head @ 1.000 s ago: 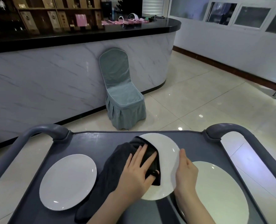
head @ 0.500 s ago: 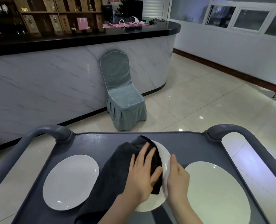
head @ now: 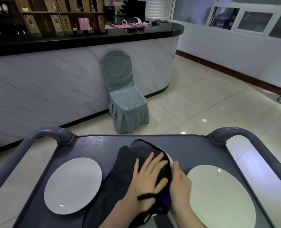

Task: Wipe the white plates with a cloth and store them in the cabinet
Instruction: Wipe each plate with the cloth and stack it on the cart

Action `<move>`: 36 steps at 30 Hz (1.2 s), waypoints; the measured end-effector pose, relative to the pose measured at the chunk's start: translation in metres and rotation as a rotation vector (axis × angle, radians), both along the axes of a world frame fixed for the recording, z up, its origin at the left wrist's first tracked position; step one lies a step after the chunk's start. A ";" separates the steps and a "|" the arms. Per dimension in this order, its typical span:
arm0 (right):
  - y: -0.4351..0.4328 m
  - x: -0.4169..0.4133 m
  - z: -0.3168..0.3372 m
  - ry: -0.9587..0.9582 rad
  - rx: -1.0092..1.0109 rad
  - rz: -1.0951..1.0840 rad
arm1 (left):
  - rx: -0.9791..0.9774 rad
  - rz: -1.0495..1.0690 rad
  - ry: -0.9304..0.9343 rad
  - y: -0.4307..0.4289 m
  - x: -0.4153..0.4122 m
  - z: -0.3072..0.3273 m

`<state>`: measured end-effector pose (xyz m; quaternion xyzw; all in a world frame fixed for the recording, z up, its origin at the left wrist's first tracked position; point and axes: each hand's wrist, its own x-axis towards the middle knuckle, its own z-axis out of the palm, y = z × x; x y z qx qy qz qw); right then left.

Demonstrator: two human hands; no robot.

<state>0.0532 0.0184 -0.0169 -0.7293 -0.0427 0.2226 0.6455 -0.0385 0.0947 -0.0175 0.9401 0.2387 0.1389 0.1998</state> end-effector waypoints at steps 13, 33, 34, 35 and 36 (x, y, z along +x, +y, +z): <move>0.004 0.027 0.020 0.079 0.062 -0.047 | 0.117 -0.174 0.023 -0.018 -0.018 -0.006; -0.008 0.002 0.020 0.029 -0.020 -0.023 | 0.113 -0.039 0.138 -0.019 -0.023 -0.018; -0.007 -0.004 0.018 0.003 -0.022 0.012 | 0.107 -0.037 0.114 -0.015 -0.015 -0.014; -0.006 -0.010 0.016 -0.001 -0.014 0.038 | 0.112 -0.031 0.104 -0.010 -0.008 -0.009; -0.006 -0.013 0.016 0.024 0.000 0.061 | 0.128 -0.025 0.111 -0.003 -0.001 -0.002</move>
